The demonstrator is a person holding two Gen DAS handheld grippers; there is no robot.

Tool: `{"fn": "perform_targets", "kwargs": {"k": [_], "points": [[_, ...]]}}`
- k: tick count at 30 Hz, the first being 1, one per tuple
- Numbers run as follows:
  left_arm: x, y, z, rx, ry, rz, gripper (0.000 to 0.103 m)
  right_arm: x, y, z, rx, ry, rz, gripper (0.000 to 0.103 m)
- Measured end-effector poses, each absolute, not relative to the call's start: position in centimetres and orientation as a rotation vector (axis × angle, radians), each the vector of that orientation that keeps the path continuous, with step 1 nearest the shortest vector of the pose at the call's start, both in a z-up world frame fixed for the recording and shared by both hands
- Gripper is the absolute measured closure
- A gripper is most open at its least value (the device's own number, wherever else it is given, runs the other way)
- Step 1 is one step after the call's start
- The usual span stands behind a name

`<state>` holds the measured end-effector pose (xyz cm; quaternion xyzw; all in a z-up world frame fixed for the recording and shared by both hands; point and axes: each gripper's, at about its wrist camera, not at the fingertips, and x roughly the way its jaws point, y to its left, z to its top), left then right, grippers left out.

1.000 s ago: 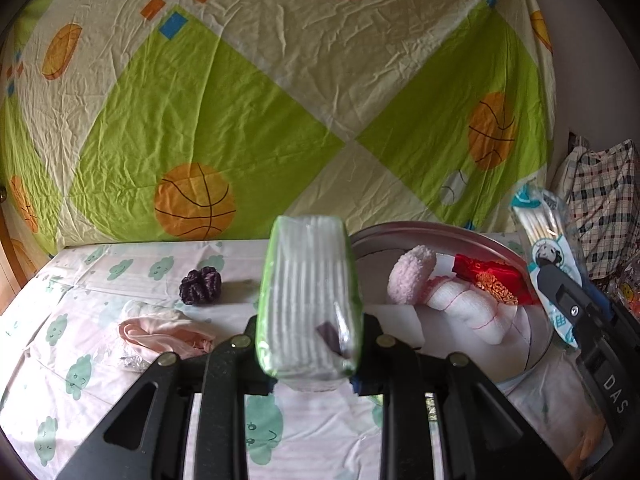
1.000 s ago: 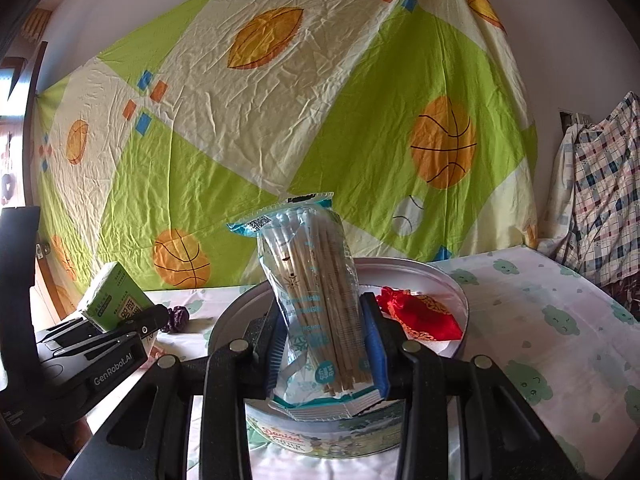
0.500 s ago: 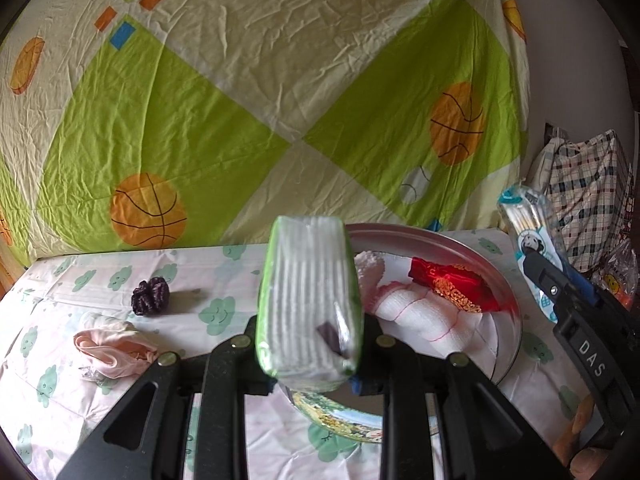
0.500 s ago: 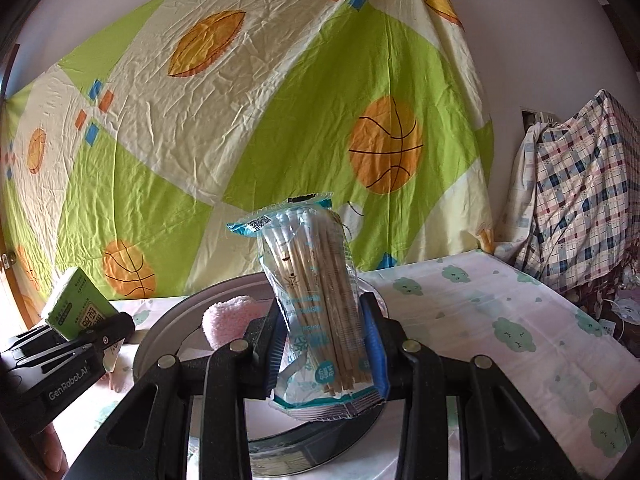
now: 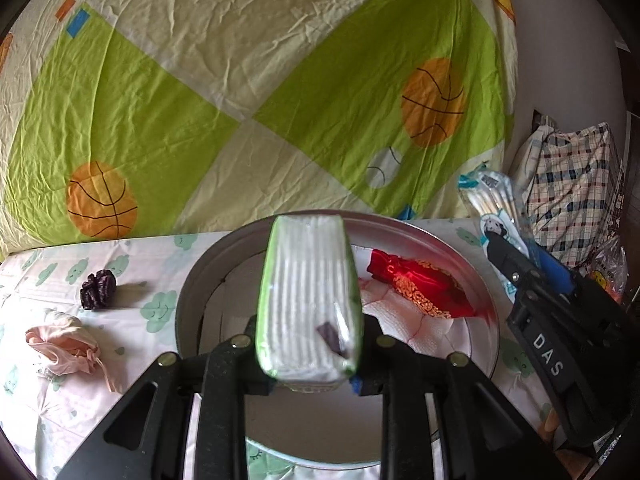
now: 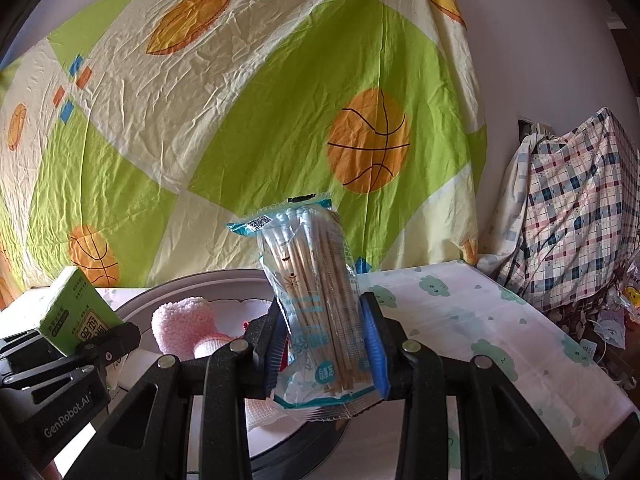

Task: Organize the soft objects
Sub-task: 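Carry the tissue pack with the left tool while the right tool carries the toothpicks over the tin, then open both tools to drop the tissue pack and toothpicks into the tin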

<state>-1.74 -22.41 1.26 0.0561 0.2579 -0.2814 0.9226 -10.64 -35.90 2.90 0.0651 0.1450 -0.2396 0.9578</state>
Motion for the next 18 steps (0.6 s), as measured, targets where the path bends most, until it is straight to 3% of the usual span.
{"fn": "perform_targets", "kwargs": {"k": [18], "points": [[-0.3, -24.7, -1.0, 0.152, 0.615, -0.582, 0.079, -5.8, -36.4, 1.1, 0.077, 0.434, -0.410, 0.064]]}}
